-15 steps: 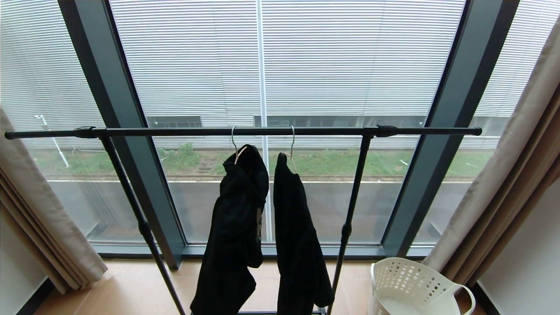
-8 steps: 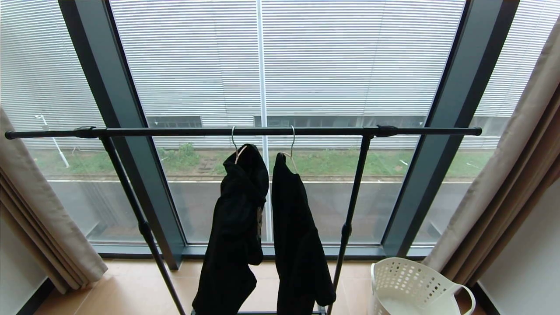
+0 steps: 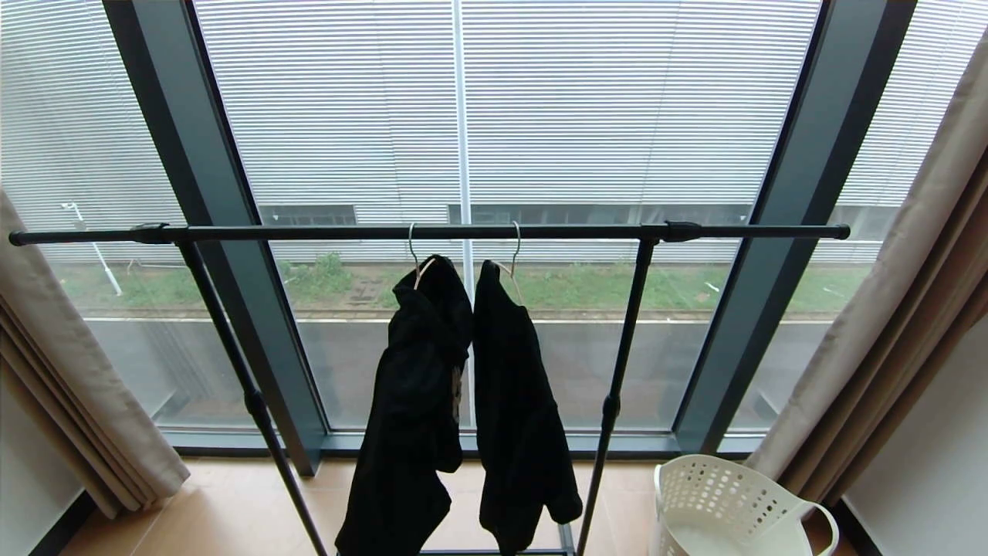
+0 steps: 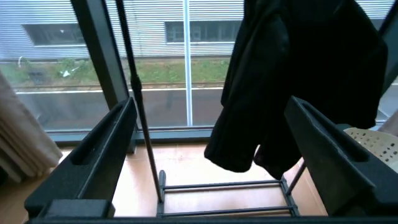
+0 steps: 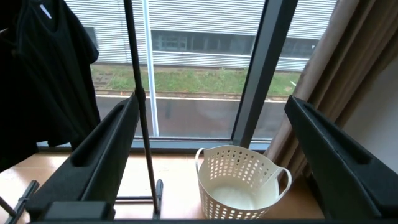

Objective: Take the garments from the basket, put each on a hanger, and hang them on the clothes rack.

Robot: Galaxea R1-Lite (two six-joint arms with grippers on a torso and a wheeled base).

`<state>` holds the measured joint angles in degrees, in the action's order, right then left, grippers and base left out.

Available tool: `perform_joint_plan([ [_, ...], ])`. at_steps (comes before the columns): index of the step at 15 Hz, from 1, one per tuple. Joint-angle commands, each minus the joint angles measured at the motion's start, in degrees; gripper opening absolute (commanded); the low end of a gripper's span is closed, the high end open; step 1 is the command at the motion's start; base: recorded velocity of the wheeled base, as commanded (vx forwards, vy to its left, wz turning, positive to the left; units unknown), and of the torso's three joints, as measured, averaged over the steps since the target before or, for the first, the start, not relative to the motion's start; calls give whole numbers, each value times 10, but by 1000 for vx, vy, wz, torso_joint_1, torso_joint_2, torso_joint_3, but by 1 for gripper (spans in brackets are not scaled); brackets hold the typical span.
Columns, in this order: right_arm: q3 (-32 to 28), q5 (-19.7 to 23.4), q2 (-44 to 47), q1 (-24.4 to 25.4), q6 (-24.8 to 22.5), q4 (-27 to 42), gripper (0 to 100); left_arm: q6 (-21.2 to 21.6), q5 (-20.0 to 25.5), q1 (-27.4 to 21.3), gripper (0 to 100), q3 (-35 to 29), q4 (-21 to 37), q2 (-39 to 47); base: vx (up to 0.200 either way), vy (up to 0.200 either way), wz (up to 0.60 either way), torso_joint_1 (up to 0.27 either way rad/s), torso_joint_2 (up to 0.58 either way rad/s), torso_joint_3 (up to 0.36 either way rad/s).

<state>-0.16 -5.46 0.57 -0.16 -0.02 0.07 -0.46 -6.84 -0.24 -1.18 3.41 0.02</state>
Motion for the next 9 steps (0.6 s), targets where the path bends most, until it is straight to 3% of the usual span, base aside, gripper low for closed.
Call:
perform_joint_plan([
  [1, 2, -17, -1, 1, 22, -3, 100, -9, -6, 0, 100, 1, -1, 0, 0, 0, 0, 0, 0, 0],
  [9, 2, -15, -1, 1, 17, -2, 100, -8, 2, 0, 100, 1, -1, 0, 0, 0, 0, 0, 0, 0],
])
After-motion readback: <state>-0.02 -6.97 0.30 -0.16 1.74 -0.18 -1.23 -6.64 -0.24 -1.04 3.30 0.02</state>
